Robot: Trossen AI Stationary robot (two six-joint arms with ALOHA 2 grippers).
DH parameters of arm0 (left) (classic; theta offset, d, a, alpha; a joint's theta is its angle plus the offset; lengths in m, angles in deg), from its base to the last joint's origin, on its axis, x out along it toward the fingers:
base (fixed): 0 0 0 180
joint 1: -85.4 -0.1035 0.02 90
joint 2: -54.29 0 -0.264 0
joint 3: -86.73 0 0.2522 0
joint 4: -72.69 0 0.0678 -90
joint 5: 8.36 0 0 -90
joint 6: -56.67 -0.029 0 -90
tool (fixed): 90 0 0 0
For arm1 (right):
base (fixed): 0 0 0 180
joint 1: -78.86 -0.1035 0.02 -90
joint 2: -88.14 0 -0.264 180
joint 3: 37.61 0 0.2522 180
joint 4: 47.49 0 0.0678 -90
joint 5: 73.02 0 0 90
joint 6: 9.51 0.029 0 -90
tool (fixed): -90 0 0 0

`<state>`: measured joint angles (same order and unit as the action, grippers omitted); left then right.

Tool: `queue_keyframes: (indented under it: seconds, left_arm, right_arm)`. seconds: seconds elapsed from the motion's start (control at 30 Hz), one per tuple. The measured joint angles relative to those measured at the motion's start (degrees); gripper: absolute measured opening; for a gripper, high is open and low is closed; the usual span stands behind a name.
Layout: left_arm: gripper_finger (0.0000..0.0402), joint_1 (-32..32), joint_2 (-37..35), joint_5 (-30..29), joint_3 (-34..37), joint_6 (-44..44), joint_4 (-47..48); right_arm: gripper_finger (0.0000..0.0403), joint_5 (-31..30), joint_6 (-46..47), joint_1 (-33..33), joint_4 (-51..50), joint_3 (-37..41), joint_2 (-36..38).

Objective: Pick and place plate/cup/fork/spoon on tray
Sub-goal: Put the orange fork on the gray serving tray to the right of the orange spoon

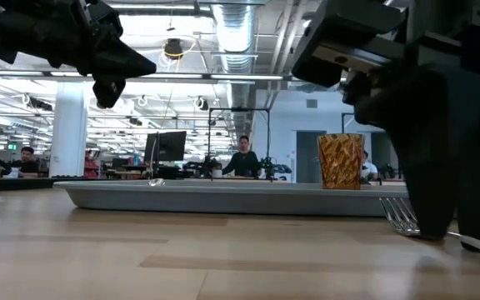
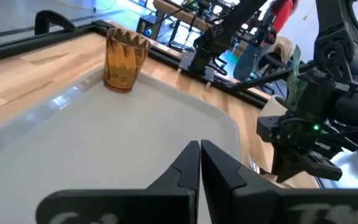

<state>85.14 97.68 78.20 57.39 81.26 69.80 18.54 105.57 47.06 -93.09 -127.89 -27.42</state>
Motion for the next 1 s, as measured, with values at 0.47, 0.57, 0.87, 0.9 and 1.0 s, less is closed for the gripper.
queue_keyframes:
  seconds: [0.47, 0.57, 0.87, 0.9, 1.0]
  left_arm:
    - [0.0000, 0.0, 0.0, 0.1, 0.0, 1.5, 0.9]
    - [0.0000, 0.0, 0.0, 0.1, 0.0, 1.5, 0.9]
    - [0.0000, 0.0, 0.0, 0.1, 0.0, 1.5, 0.9]
    - [0.0000, 0.0, 0.0, 0.0, 0.0, 1.5, 0.9]
    - [0.0000, 0.0, 0.0, 0.0, 0.0, 1.5, 1.0]
  right_arm:
    - [0.0006, -1.3, -4.1, 0.9, -2.3, -0.1, 1.1]
    - [0.0009, -1.9, -4.6, 1.3, -2.3, -0.5, 2.4]
    - [0.0011, -4.2, -6.2, 5.4, -1.9, -0.6, 9.7]
    - [0.0011, -4.5, -7.3, 6.7, -1.9, -0.6, 10.1]
    - [0.0012, -4.8, -12.0, 11.8, -2.0, -0.6, 10.6]
